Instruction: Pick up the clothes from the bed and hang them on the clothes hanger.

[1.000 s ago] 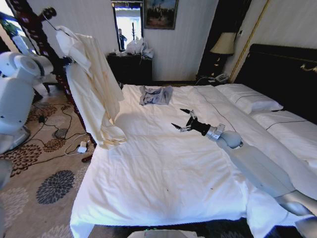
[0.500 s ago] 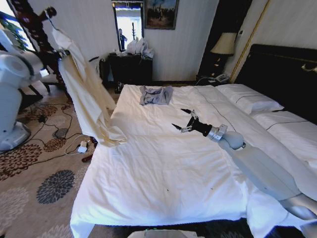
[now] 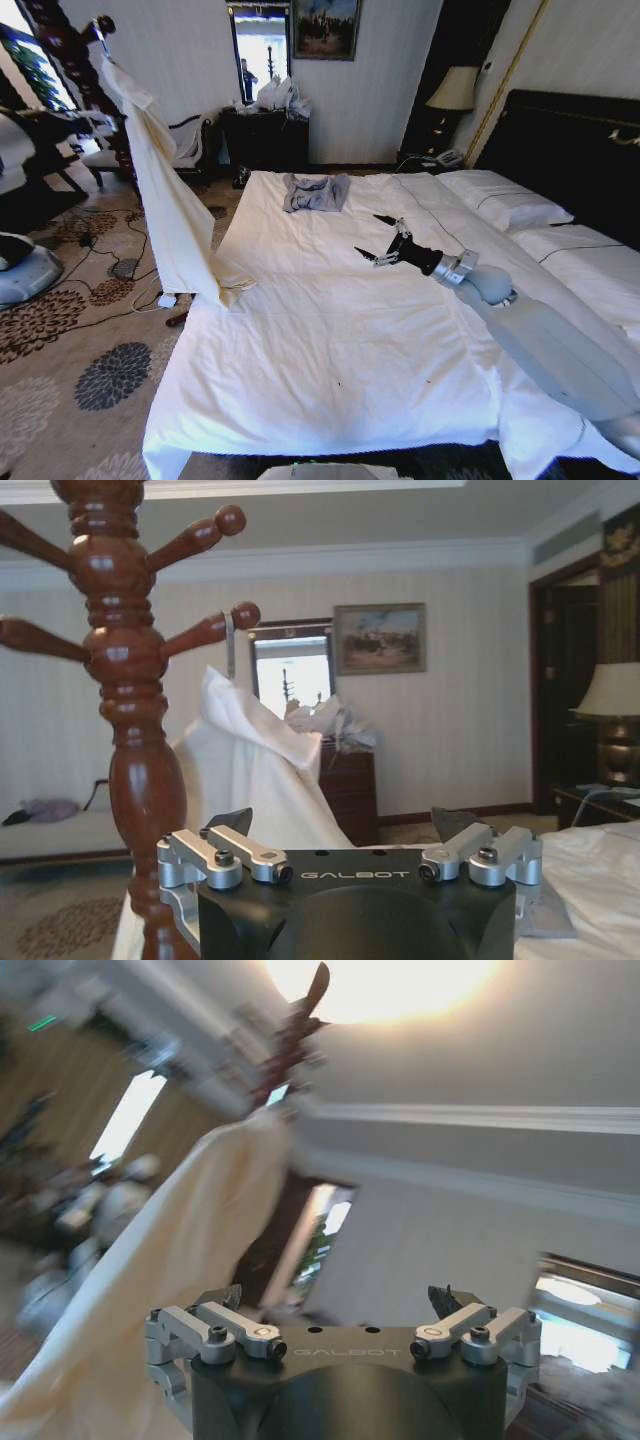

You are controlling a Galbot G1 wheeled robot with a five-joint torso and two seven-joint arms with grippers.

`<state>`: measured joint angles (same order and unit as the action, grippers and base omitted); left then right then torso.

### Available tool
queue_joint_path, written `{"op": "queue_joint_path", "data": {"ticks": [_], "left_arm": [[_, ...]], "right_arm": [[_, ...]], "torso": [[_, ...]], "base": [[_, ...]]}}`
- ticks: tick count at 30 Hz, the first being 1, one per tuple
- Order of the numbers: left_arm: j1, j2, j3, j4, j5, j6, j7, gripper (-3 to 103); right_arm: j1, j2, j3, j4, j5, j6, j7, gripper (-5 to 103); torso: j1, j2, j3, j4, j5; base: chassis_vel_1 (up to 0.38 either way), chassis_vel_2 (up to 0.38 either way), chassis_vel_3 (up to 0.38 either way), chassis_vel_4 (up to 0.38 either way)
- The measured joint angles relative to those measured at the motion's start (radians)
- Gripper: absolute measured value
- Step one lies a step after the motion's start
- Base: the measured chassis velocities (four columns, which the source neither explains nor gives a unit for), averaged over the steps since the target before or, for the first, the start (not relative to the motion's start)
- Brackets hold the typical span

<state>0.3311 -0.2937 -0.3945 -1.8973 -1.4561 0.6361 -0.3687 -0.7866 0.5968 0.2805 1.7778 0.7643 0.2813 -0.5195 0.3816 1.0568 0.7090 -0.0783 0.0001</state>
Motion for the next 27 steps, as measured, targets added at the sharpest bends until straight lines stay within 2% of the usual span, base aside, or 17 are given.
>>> {"op": "queue_joint_path", "data": {"ticks": [1,2,3,5,7,8,9,10,12,13,14,16,18,20,21,23,27], "left_arm": [[0.035,-0.011,-0.022,-0.039,-0.02,-0.014,-0.08,100],[0.06,-0.018,-0.04,-0.058,-0.025,-0.026,-0.118,100],[0.156,-0.036,-0.125,-0.109,-0.025,-0.058,-0.172,100],[0.227,-0.051,-0.18,-0.135,-0.007,-0.077,-0.171,100],[0.33,-0.081,-0.221,-0.157,0.066,-0.124,-0.15,100],[0.429,-0.113,-0.239,-0.17,0.165,-0.193,-0.102,100],[0.585,-0.167,-0.302,-0.196,0.299,-0.27,-0.043,100],[0.585,-0.167,-0.302,-0.196,0.299,-0.27,-0.043,100],[0.827,-0.282,-0.429,-0.272,0.42,-0.342,0.003,100],[0.916,-0.335,-0.458,-0.302,0.463,-0.361,0.017,100],[0.916,-0.335,-0.458,-0.302,0.463,-0.361,0.017,100],[1.04,-0.437,-0.483,-0.349,0.571,-0.404,0.034,100],[1.139,-0.583,-0.467,-0.382,0.716,-0.485,0.059,100],[1.161,-0.628,-0.454,-0.386,0.756,-0.516,0.074,100],[1.206,-0.729,-0.418,-0.388,0.862,-0.591,0.113,100],[1.225,-0.768,-0.399,-0.386,0.904,-0.625,0.128,100],[1.306,-0.922,-0.3,-0.404,1.083,-0.721,0.183,100]], "right_arm": [[-0.042,0.0,0.056,0.025,0.033,-0.022,0.035,100],[-0.066,0.003,0.088,0.036,0.046,-0.033,0.057,100],[-0.127,0.02,0.176,0.063,0.067,-0.053,0.119,100],[-0.174,0.033,0.241,0.082,0.07,-0.062,0.158,100],[-0.25,0.053,0.344,0.114,0.069,-0.071,0.208,100],[-0.345,0.081,0.459,0.155,0.066,-0.076,0.258,100],[-0.474,0.142,0.571,0.216,0.064,-0.078,0.328,100],[-0.474,0.142,0.571,0.216,0.064,-0.078,0.328,100],[-0.6,0.239,0.658,0.292,0.059,-0.065,0.401,100],[-0.635,0.276,0.68,0.318,0.048,-0.058,0.413,100],[-0.635,0.276,0.68,0.318,0.048,-0.058,0.413,100],[-0.696,0.349,0.705,0.365,0.009,-0.042,0.423,100],[-0.763,0.456,0.709,0.412,-0.079,-0.019,0.425,100],[-0.781,0.488,0.703,0.422,-0.105,-0.011,0.428,100],[-0.834,0.602,0.66,0.437,-0.2,0.036,0.444,100],[-0.852,0.64,0.641,0.439,-0.233,0.052,0.446,100],[-0.935,0.783,0.529,0.434,-0.481,0.123,0.462,100]], "torso": [[0.0,0.0,0.0,-0.0002,-0.0003],[0.0,0.0,0.0,-0.0003,-0.0003],[0.0,0.0,0.0,0.0001,0.0],[0.0,0.0,0.0,0.0009,0.001],[0.0,0.0,0.0,0.0021,0.0016],[0.0,0.0,0.0,0.0013,-0.0011],[0.0,0.0,0.0,-0.0015,-0.0019],[0.0,0.0,0.0,-0.0015,-0.0019],[0.0,0.0,0.0,-0.0005,0.0011],[0.0,0.0,0.0,0.0006,0.0003],[0.0,0.0,0.0,0.0006,0.0003],[0.0,0.0,0.0,0.0015,-0.0003],[0.0,0.0,0.0,0.0013,-0.0008],[0.0,0.0,0.0,0.0014,-0.0012],[0.0,0.0,0.0,0.0,0.0009],[0.0,0.0,0.0,-0.0002,0.0012],[0.0,0.0,0.0,0.0008,0.0001]], "base": [[0.0,0.0,0.0,0.0],[0.0,0.0,0.0,0.0],[0.0,0.0,0.0,0.0],[0.0,0.0,0.0,0.0],[0.0,0.0,0.0,0.0],[0.0,0.0,0.0,0.0],[0.0,0.0,0.0,0.0],[0.0,0.0,0.0,0.0],[0.0,0.0,0.0,0.0],[0.0,0.0,0.0,0.0],[0.0,0.0,0.0,0.0],[0.0,0.0,0.0,0.0],[0.0,0.0,0.0,0.0],[0.0,0.0,0.0,0.0],[0.0,0.0,0.0,0.0],[0.0,0.0,0.0,0.0],[0.0,0.0,0.0,0.0]]}}
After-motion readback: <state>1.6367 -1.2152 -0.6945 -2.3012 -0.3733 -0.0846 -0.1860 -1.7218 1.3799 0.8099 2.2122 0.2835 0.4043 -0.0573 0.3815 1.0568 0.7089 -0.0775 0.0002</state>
